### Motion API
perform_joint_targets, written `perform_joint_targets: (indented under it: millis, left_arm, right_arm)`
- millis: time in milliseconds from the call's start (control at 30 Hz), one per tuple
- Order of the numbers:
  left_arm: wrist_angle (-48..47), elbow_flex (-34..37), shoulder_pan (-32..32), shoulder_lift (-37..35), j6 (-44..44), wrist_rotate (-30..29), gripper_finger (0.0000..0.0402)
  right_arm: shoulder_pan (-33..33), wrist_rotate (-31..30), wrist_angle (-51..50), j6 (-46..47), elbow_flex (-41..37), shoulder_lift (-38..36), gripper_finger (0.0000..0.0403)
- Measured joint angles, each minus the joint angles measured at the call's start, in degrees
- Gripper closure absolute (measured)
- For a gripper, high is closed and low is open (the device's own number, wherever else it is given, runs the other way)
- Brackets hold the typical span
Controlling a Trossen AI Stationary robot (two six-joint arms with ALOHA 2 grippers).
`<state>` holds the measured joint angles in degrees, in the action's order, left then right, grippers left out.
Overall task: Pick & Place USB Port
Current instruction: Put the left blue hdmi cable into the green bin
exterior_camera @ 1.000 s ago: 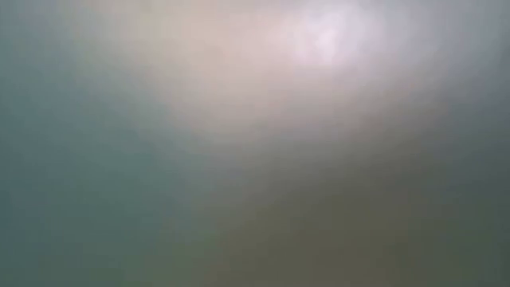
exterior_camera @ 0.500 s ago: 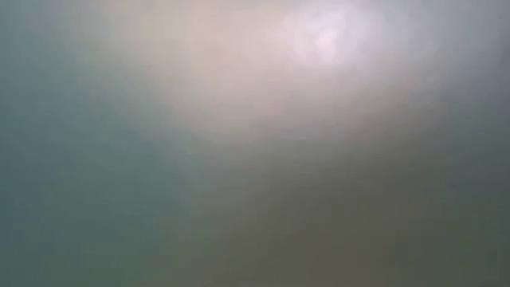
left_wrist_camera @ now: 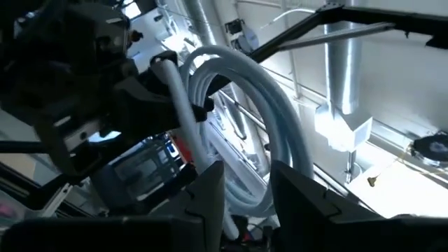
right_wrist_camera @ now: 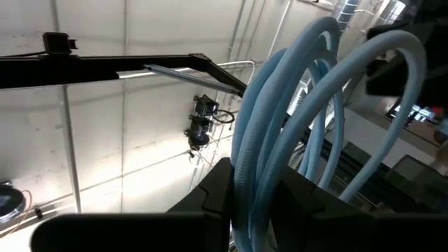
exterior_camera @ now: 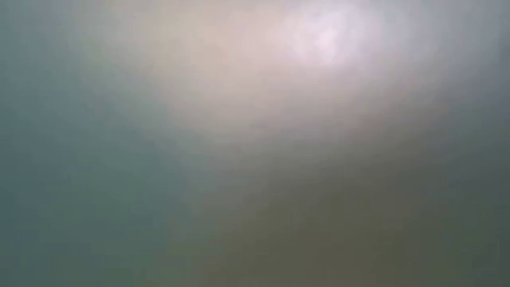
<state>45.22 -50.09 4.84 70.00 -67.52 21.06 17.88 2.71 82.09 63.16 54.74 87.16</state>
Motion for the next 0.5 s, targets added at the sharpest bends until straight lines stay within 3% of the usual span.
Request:
perform_joint_targets:
  millis: [267, 500]
  left_arm:
    - [-9.19, 0.00, -3.09, -5.54, 1.99, 2.25, 0.0283]
    - [-11.14, -0.02, -3.54, -5.00, 3.83, 1.44, 0.0283]
  right_arm:
    - [0.62, 0.06, -0.84, -3.36, 0.02, -3.76, 0.0349]
    - [0.55, -0.05, -7.38, -5.47, 0.02, -6.47, 0.0349]
